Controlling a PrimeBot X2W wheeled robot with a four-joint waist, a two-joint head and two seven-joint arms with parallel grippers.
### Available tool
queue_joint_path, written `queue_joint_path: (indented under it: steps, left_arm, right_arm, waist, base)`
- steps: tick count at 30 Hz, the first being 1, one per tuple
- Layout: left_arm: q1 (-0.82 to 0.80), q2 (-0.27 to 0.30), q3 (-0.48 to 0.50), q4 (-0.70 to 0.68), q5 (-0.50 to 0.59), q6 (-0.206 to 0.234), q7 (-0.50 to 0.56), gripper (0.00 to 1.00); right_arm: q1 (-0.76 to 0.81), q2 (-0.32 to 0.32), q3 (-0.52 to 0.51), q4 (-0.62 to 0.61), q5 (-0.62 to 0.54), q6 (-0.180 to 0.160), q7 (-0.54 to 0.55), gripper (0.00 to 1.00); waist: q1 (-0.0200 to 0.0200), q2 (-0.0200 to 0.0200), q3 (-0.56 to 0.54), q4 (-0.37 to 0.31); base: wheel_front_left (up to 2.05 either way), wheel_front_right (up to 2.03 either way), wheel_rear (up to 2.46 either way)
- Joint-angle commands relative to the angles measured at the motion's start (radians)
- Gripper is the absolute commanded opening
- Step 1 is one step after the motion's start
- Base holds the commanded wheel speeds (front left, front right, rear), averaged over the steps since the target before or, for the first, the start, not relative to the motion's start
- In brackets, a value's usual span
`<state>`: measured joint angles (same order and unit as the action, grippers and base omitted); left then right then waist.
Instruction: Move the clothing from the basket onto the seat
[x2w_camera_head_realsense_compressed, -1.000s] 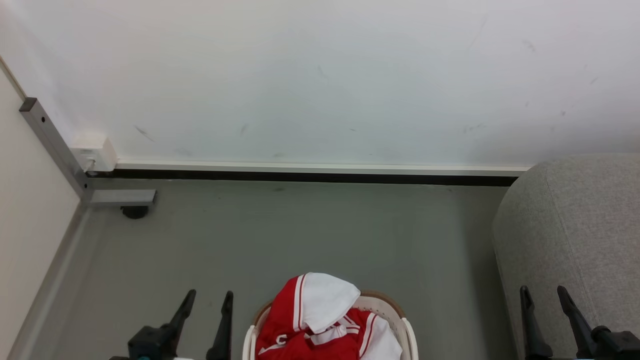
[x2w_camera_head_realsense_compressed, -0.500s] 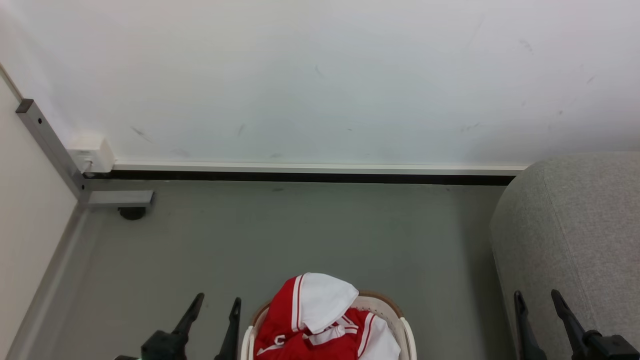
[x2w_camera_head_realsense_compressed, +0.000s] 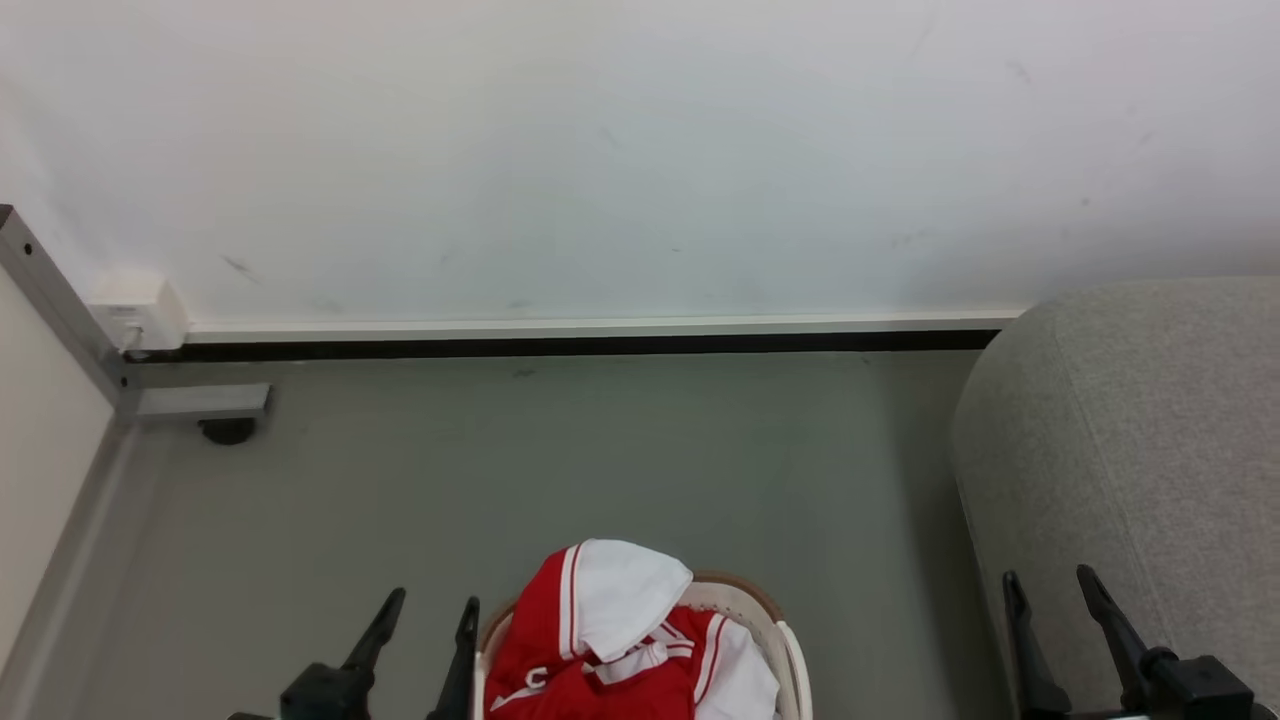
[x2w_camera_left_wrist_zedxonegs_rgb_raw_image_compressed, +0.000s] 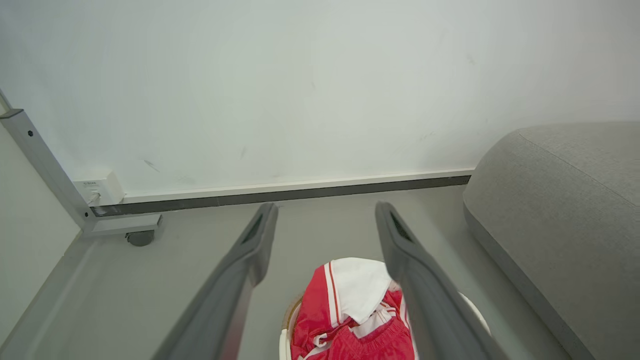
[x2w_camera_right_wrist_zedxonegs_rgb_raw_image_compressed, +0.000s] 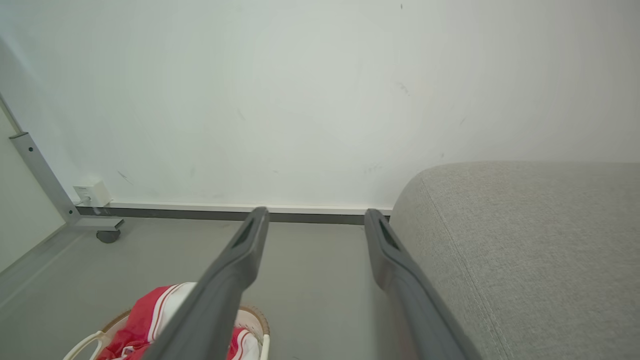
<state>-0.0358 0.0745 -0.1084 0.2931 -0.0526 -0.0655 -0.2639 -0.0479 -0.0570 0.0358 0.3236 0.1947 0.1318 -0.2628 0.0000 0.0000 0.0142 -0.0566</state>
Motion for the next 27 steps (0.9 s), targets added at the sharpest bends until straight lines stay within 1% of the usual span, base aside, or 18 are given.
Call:
queue_joint_path:
  steps: [1,5,8,12,17,21,27]
  left_arm:
    - [0.0,0.0,0.002,0.003,0.014,-0.003,-0.001,1.0]
    - [-0.044,0.005,-0.011,0.018,0.031,-0.011,-0.001,1.0]
    - [-0.096,0.009,-0.036,0.067,0.051,-0.015,-0.001,1.0]
    - [-0.193,0.019,-0.076,0.176,0.098,-0.013,-0.001,1.0]
    - [-0.334,0.03,-0.126,0.344,0.161,0.004,0.001,1.0]
    - [-0.443,0.042,-0.161,0.462,0.211,0.019,0.037,1.0]
    - [-0.563,0.065,-0.199,0.615,0.259,0.028,0.138,1.0]
  right_arm:
    - [-0.014,-0.003,0.005,-0.007,0.011,-0.002,-0.003,1.0]
    - [-0.041,0.0,0.024,-0.039,0.017,-0.002,-0.002,1.0]
    - [-0.064,0.003,0.043,-0.068,0.022,-0.002,-0.002,1.0]
    - [-0.104,0.005,0.073,-0.11,0.035,-0.002,-0.001,1.0]
    - [-0.157,0.006,0.12,-0.156,0.093,-0.002,-0.001,1.0]
    - [-0.197,0.006,0.151,-0.188,0.131,-0.002,-0.001,1.0]
    - [-0.249,0.006,0.189,-0.229,0.181,-0.002,-0.001,1.0]
  waist:
    - [0.0,0.0,0.011,-0.018]
    - [0.0,0.0,0.062,-0.063]
    - [0.0,0.0,0.117,-0.099]
    - [0.0,0.0,0.201,-0.153]
    - [0.0,0.0,0.305,-0.217]
    - [0.0,0.0,0.387,-0.259]
    - [0.0,0.0,0.487,-0.316]
  base:
    - [0.0,0.0,0.0]
    - [0.0,0.0,0.0]
    - [0.0,0.0,0.0]
    - [0.0,0.0,0.0]
    - [0.0,0.0,0.0]
    - [0.0,0.0,0.0]
    - [0.0,0.0,0.0]
